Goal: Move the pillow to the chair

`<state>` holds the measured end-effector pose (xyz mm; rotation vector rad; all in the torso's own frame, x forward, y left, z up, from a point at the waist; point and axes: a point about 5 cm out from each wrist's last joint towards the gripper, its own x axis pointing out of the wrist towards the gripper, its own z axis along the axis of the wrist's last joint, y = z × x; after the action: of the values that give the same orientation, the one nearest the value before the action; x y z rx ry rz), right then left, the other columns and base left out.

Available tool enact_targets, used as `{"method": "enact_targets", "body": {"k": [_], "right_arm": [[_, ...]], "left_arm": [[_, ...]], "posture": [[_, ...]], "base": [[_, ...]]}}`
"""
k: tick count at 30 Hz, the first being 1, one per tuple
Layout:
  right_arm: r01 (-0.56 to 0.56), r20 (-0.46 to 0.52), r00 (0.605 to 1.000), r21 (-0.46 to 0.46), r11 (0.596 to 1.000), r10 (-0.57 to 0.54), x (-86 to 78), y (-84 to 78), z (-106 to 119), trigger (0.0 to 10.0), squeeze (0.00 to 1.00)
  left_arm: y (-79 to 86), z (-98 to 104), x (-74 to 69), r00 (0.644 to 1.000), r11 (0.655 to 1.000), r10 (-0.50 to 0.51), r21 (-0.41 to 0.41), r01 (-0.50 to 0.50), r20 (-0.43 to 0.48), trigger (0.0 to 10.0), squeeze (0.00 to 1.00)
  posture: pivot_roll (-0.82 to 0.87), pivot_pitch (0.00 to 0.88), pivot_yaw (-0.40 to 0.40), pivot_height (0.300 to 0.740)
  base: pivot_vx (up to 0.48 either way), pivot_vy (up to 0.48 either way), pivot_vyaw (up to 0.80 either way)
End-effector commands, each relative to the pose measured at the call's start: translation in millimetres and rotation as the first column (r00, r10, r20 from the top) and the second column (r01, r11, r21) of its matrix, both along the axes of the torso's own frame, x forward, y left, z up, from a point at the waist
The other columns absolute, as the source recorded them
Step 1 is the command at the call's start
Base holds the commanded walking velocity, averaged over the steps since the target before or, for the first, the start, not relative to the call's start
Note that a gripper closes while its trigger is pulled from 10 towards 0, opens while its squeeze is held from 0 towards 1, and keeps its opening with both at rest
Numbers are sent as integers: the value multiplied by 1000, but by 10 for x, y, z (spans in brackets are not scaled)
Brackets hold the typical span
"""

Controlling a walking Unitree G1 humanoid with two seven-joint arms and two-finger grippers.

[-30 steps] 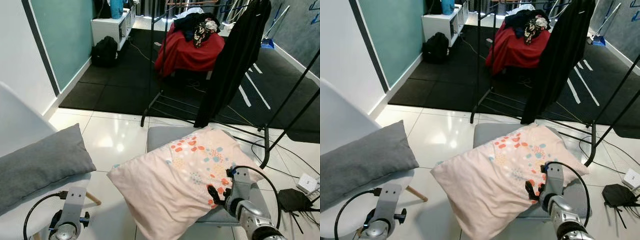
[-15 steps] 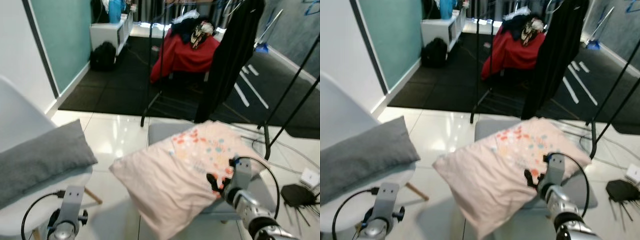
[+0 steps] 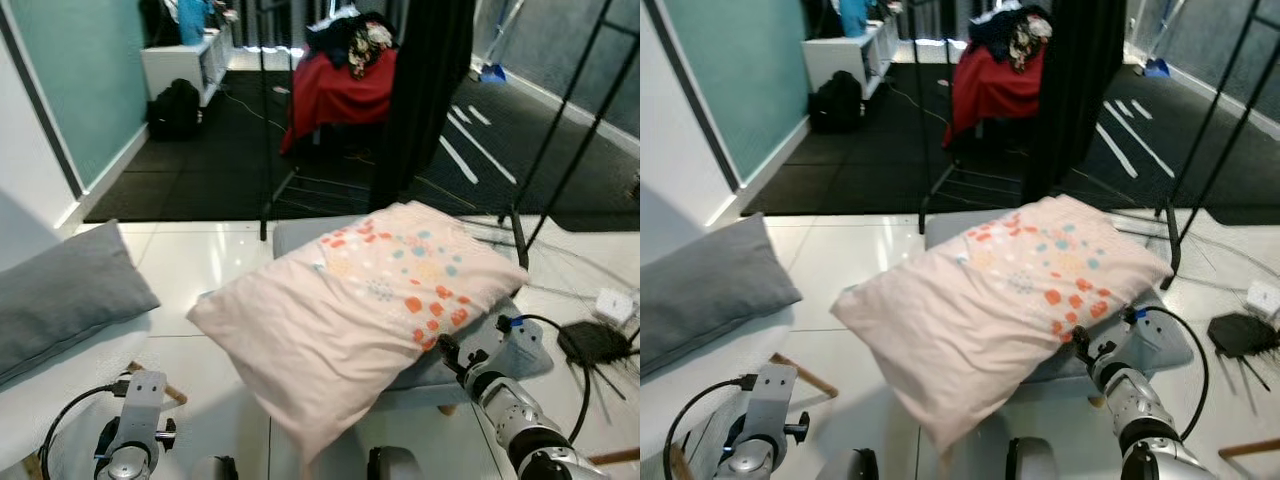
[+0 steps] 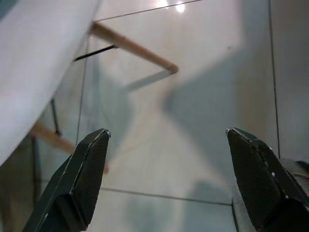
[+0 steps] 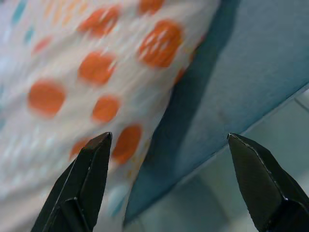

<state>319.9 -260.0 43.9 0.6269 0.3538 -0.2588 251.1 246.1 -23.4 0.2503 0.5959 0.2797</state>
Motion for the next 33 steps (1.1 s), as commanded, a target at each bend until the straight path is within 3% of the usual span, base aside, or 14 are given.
{"method": "enact_targets", "body": {"k": [1, 9, 10, 14, 21, 25, 30, 33], "right_arm": [[17, 24, 1000, 66, 998, -19, 24, 1, 28, 10000, 0], [7, 80, 997, 148, 989, -19, 71, 54, 73, 10000, 0], [-42, 116, 993, 192, 981, 20, 104, 141, 92, 10000, 0], [-77, 138, 989, 241, 967, 45, 119, 236, 81, 10000, 0], [-107, 204, 978, 339, 935, 39, 100, 253, 83, 10000, 0], [-174, 255, 963, 355, 919, 84, 102, 286, 106, 10000, 0], [-207, 285, 953, 356, 911, 105, 114, 305, 131, 10000, 0], [-264, 329, 933, 354, 897, 145, 137, 352, 174, 10000, 0]], "left_arm": [[48, -10, -42, 1000, 1000, 9, 8, -9, 1, 10000, 0], [112, 11, -72, 999, 1000, 12, 26, -12, 30, 10000, 0], [145, 9, -101, 999, 999, 7, 38, -8, 32, 10000, 0], [195, -1, -153, 1000, 999, 2, 52, -4, 30, 10000, 0], [313, 20, -258, 998, 997, 15, 75, -20, 69, 10000, 0], [468, 124, -318, 991, 994, 11, 108, -25, 131, 10000, 0], [534, 164, -348, 989, 992, 8, 123, -27, 148, 10000, 0], [669, 243, -403, 985, 988, 12, 150, -39, 173, 10000, 0]], "posture": [[-65, 115, -30, 535], [-37, 140, -9, 505], [-18, 159, 11, 495], [-3, 175, 24, 475], [52, 221, 45, 445], [97, 244, 59, 425], [117, 251, 68, 415], [145, 259, 84, 405]], "base": [[0, 0, 0], [0, 0, 0], [0, 0, 0], [0, 0, 0], [0, 0, 0], [0, 0, 0], [0, 0, 0], [0, 0, 0]]}}
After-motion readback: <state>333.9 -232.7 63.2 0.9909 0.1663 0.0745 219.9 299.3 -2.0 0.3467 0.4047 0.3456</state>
